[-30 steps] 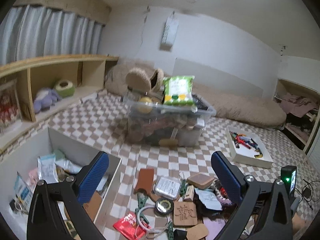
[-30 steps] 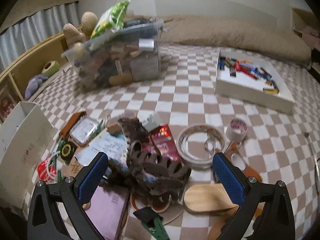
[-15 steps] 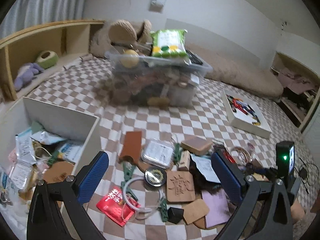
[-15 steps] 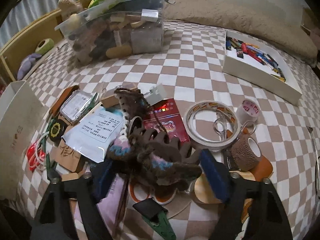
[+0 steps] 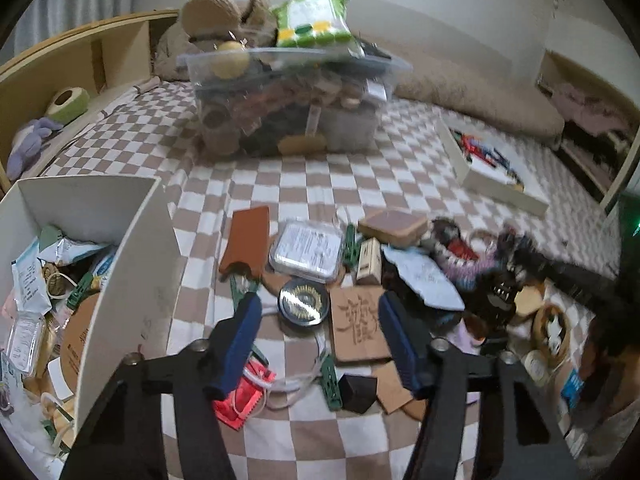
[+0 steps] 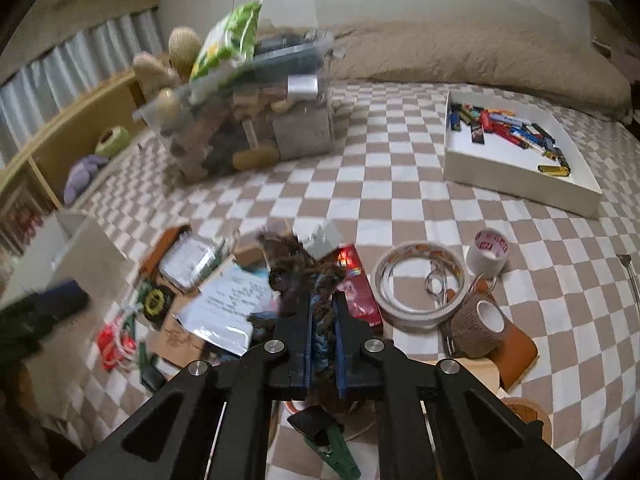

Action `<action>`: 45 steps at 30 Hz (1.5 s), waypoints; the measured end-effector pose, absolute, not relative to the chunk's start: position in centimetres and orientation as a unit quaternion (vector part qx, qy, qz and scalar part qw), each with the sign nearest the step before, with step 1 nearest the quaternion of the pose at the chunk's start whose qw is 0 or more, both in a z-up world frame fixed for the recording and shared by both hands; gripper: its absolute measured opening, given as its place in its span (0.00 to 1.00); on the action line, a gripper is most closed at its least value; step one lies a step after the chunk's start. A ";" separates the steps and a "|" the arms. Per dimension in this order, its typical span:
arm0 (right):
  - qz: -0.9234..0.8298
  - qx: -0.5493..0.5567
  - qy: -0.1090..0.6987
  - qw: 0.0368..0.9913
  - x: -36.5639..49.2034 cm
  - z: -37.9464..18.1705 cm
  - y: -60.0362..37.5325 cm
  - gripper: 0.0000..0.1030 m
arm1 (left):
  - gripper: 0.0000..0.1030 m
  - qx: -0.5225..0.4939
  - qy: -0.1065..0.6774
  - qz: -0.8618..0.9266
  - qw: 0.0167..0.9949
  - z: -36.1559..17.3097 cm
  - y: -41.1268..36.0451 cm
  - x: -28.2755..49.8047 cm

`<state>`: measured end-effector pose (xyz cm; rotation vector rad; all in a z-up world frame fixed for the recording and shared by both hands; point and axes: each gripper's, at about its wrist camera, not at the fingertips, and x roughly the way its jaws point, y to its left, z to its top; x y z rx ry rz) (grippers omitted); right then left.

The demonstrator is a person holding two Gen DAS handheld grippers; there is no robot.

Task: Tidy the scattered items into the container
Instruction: 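Grasp a green clothespin with the left tool while the right tool grasps a knitted scrunchie, then lift and carry the clothespin and scrunchie with both tools toward the white box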

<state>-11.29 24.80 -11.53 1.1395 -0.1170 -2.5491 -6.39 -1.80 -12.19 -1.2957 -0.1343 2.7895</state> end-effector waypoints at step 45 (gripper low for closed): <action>-0.925 0.220 -0.234 0.203 -5.4 -4.4 32.8 0.06 | 0.17 -0.541 -0.105 0.833 0.047 -20.5 -2.1 -8.6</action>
